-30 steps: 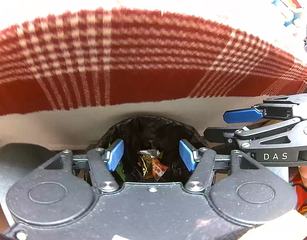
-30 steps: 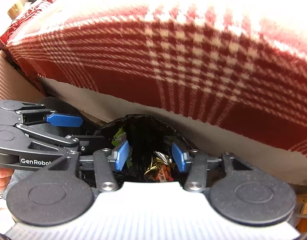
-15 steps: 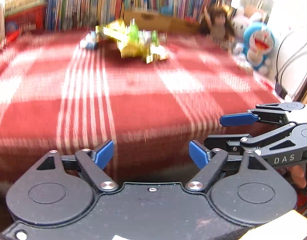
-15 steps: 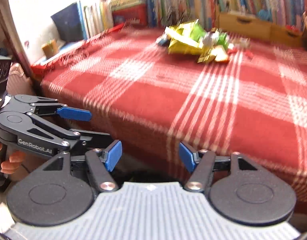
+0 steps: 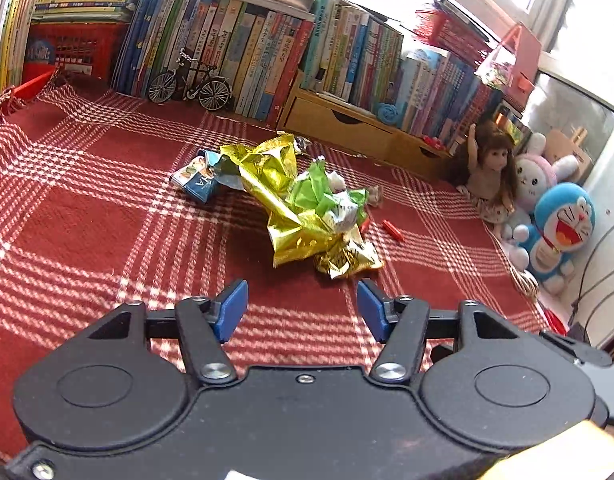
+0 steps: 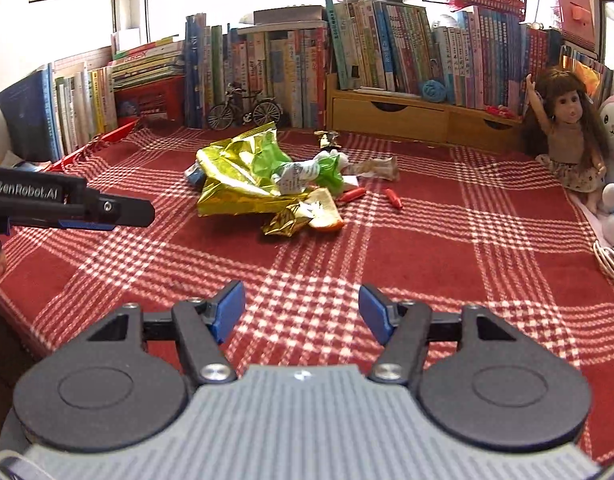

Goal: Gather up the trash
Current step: 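Grasp the large gold-green foil wrapper with the left tool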

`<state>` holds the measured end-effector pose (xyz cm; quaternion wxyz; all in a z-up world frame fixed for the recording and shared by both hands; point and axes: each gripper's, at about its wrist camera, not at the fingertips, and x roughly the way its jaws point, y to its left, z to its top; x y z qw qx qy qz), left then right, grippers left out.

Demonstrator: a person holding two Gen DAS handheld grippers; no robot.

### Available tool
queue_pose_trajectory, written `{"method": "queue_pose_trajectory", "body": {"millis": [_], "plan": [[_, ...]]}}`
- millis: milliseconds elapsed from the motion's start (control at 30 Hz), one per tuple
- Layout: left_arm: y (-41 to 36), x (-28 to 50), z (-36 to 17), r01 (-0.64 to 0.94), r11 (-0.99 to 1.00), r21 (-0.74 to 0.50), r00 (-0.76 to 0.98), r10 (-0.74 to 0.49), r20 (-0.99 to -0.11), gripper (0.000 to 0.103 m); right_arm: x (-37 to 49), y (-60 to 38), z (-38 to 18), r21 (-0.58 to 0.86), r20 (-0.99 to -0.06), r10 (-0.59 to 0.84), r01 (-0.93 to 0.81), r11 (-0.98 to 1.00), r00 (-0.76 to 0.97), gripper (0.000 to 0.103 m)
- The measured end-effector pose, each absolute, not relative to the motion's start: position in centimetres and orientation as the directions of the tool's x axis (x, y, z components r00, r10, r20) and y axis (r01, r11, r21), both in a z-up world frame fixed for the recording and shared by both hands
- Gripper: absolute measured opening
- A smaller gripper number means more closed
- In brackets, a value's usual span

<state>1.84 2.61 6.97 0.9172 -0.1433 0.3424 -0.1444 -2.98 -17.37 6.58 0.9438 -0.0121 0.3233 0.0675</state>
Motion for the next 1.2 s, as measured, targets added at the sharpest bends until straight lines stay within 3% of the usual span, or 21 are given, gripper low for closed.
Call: {"method": "queue_pose_trajectory", "body": {"millis": [167, 233, 467, 567, 733, 867, 900, 933, 1067, 1100, 1133, 1200], "plan": [[1.1, 8.0, 6.0, 0.102, 0.921, -0.376, 0.722, -0.329, -0.609, 0.055, 0.4, -16.8, 5.9, -0.043, -0.612, 0.099, -0.158, 0.987, 0.785, 0.076], [0.7, 10.3, 5.2, 0.065, 0.919, -0.389, 0.711, -0.316, -0.629, 0.05, 1.6, -16.6, 5.7, -0.063, -0.612, 0.104, -0.179, 0.982, 0.784, 0.075], [0.8, 14.5, 2.3, -0.01, 0.884, -0.467, 0.678, -0.337, -0.654, 0.046, 5.3, -16.4, 4.2, -0.011, -0.607, 0.192, -0.249, 0.968, 0.771, 0.071], [0.9, 15.5, 1.6, -0.025, 0.863, -0.504, 0.677, -0.356, -0.643, 0.026, 6.9, -15.4, 3.3, -0.052, -0.626, 0.19, -0.284, 0.958, 0.756, 0.07], [0.9, 15.4, 1.9, 0.001, 0.872, -0.489, 0.69, -0.355, -0.631, 0.022, 9.4, -14.2, 2.1, -0.079, -0.638, 0.166, -0.278, 0.957, 0.752, 0.068], [1.3, 13.9, 3.0, 0.037, 0.881, -0.472, 0.713, -0.354, -0.605, 0.021, 9.7, -14.1, 2.1, -0.054, -0.633, 0.189, -0.286, 0.957, 0.751, 0.044], [1.6, 13.6, 3.2, 0.041, 0.88, -0.474, 0.716, -0.357, -0.6, 0.021, 9.7, -14.0, 2.1, -0.054, -0.633, 0.191, -0.289, 0.956, 0.75, 0.03], [1.8, 13.2, 3.5, 0.045, 0.878, -0.477, 0.718, -0.36, -0.595, 0.021, 9.5, -14.0, 2.2, -0.052, -0.636, 0.187, -0.283, 0.958, 0.749, 0.029], [2.7, 11.7, 4.4, 0.053, 0.882, -0.469, 0.745, -0.348, -0.569, 0.02, 8.8, -14.4, 2.4, -0.03, -0.63, 0.201, -0.282, 0.959, 0.75, 0.033], [3.0, 11.3, 4.6, 0.057, 0.886, -0.46, 0.755, -0.34, -0.561, 0.019, 8.6, -14.4, 2.4, -0.031, -0.626, 0.199, -0.279, 0.96, 0.754, 0.048], [3.2, 10.9, 4.9, 0.06, 0.89, -0.452, 0.763, -0.333, -0.554, 0.019, 8.4, -14.5, 2.5, -0.028, -0.624, 0.203, -0.281, 0.959, 0.754, 0.056], [3.5, 10.3, 5.4, 0.068, 0.897, -0.438, 0.777, -0.323, -0.541, 0.019, 8.3, -14.6, 2.6, -0.023, -0.616, 0.202, -0.273, 0.962, 0.762, 0.065]]}}
